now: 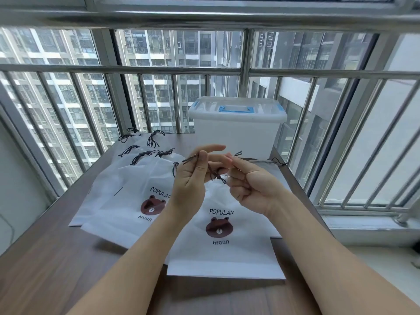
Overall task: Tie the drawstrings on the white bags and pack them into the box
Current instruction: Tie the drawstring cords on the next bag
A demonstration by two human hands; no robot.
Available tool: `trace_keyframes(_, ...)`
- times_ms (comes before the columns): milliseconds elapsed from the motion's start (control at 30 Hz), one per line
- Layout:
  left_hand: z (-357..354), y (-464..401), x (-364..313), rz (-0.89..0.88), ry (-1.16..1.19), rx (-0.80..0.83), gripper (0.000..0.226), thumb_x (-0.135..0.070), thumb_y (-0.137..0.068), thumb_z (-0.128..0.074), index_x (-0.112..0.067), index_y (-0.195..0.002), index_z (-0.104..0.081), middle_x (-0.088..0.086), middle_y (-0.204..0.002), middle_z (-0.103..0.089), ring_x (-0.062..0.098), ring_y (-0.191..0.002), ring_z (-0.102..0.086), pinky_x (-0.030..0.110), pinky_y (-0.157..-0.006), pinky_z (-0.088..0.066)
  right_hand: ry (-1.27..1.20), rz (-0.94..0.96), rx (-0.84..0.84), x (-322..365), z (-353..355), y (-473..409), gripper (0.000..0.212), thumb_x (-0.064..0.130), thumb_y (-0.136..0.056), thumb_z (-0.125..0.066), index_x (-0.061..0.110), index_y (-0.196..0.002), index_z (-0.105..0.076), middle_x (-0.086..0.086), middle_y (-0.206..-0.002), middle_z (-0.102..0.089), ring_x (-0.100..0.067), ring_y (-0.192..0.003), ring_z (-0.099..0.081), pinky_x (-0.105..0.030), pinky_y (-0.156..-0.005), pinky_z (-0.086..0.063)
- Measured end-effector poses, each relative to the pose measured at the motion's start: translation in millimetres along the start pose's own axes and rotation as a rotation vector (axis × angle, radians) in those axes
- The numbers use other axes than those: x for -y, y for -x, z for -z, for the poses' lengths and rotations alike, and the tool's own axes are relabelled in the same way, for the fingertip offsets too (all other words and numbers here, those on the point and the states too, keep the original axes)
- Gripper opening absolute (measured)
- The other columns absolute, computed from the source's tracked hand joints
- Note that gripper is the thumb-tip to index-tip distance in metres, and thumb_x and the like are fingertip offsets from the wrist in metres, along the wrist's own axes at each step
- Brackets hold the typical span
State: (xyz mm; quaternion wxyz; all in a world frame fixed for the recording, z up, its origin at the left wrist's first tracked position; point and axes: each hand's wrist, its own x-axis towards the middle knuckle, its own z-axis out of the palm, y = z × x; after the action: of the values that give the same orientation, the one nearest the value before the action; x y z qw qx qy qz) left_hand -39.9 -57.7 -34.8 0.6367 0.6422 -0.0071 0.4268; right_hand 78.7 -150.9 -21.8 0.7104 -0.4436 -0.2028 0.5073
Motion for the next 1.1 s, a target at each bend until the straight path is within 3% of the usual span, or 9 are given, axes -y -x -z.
trace_keyframes(133,8,-10,-5,0.207,0.217,-0.32,0.047,-0.034,-0.109,-0.028,-0.01,-0.081,-0.058,0.012,-0.101,-0.073,0.023,-0.1,-0.07,0.036,-0.092,-0.055,-0.273,0.148,-0.186,7,15,-10,0.018,0.031,-0.096,-0.062,0.016,-0.086,-0.067,0.005,-0.069,-0.049,-0.007,-0.057,-0.042,-0.017,-0.05,-0.032)
trace_keyframes(233,42,-22,-6,0.376,0.64,-0.625,0.046,-0.032,-0.109,-0.029,-0.018,-0.065,-0.037,-0.001,-0.051,-0.047,0.016,-0.052,-0.059,0.026,-0.061,-0.054,-0.536,0.209,-0.35,18,38,-15,0.033,0.029,-0.104,-0.052,0.012,-0.077,-0.059,-0.001,-0.063,-0.056,-0.016,-0.061,-0.057,-0.03,-0.069,-0.048)
trace_keyframes(300,61,-26,-7,0.493,0.606,-0.795,0.044,-0.026,-0.107,-0.027,-0.022,-0.064,-0.028,-0.006,-0.048,-0.023,0.011,-0.037,-0.024,0.019,-0.037,-0.026,-0.668,0.237,-0.38,26,54,-17,0.035,0.029,-0.106,-0.047,0.011,-0.077,-0.053,0.001,-0.046,-0.036,-0.011,-0.038,-0.04,-0.025,-0.054,-0.046)
trace_keyframes(400,72,-26,-5,0.622,0.318,-0.856,0.042,-0.021,-0.105,-0.028,-0.023,-0.063,-0.027,-0.007,-0.048,-0.018,0.011,-0.039,-0.012,0.022,-0.037,-0.009,-0.45,0.201,-0.429,28,62,-17,0.031,0.031,-0.107,-0.046,0.012,-0.083,-0.054,0.006,-0.042,-0.019,-0.007,-0.031,-0.017,-0.017,-0.034,-0.017)
trace_keyframes(533,61,-24,0,0.448,-0.511,-0.601,0.009,-0.025,-0.1,-0.049,-0.016,-0.099,-0.049,-0.002,-0.064,-0.042,0.02,-0.054,-0.043,0.028,-0.047,-0.038,0.502,0.295,-0.505,22,51,-13,0.026,0.035,-0.099,-0.062,0.013,-0.112,-0.065,0.007,-0.063,-0.038,-0.009,-0.051,-0.036,-0.018,-0.045,-0.028)
trace_keyframes(600,52,-17,2,0.255,-0.858,-0.332,0.033,-0.024,-0.095,-0.058,-0.021,-0.12,-0.037,-0.001,-0.074,-0.045,0.022,-0.063,-0.05,0.036,-0.059,-0.044,1.042,0.346,-0.391,16,42,-9,0.041,0.054,-0.086,-0.072,0.033,-0.12,-0.063,0.011,-0.079,-0.048,-0.009,-0.073,-0.05,-0.024,-0.063,-0.04)
trace_keyframes(700,47,-11,2,0.129,-1.216,-0.025,0.022,-0.042,-0.094,-0.06,-0.033,-0.112,-0.051,-0.004,-0.097,-0.045,0.018,-0.079,-0.054,0.035,-0.072,-0.046,1.612,0.211,-0.227,7,33,-5,0.041,0.074,-0.078,-0.064,0.042,-0.104,-0.066,0.012,-0.094,-0.046,-0.008,-0.092,-0.053,-0.031,-0.084,-0.045)
trace_keyframes(867,57,-13,12,0.161,-1.413,0.251,0.049,-0.071,-0.088,-0.045,-0.032,-0.07,-0.069,-0.011,-0.092,-0.044,0.012,-0.084,-0.05,0.033,-0.071,-0.043,1.638,0.148,-0.118,5,33,-6,0.046,0.061,-0.09,-0.062,0.019,-0.071,-0.065,0.003,-0.094,-0.05,-0.011,-0.082,-0.053,-0.029,-0.072,-0.041)
trace_keyframes(1100,33,-13,-5,0.258,-0.412,0.193,0.043,-0.024,-0.1,-0.052,-0.001,-0.064,-0.055,0.003,-0.099,-0.055,-0.001,-0.086,-0.053,0.017,-0.08,-0.04,0.958,0.185,-0.044,12,21,3,0.035,0.037,-0.104,-0.053,0.009,-0.083,-0.052,0.003,-0.062,-0.033,-0.007,-0.042,-0.029,-0.012,-0.041,-0.024)
